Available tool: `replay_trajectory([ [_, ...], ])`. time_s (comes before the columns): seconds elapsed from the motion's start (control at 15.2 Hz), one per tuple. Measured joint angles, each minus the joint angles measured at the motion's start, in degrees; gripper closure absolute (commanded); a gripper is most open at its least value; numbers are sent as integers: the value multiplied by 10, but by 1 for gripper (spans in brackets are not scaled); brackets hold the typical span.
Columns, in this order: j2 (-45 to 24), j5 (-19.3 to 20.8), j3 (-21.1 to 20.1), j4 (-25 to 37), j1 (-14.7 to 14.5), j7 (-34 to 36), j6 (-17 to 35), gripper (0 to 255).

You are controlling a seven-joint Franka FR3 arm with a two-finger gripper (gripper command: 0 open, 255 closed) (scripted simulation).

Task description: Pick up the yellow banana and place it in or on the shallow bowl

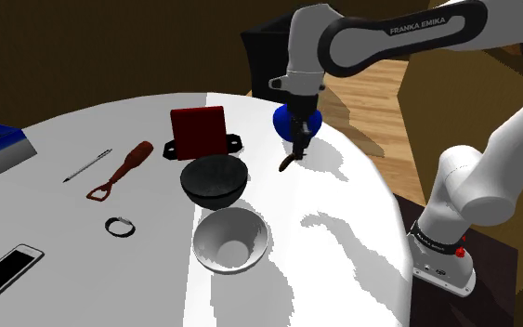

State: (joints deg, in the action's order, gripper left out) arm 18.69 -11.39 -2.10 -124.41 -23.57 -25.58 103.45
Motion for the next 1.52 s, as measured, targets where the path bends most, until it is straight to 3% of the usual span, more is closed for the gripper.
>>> replay_trajectory([
  [0.92,-3,4,3,106,1,17,-102,255],
  [1.52,-164,6,-33,284,-23,80,-107,255],
])
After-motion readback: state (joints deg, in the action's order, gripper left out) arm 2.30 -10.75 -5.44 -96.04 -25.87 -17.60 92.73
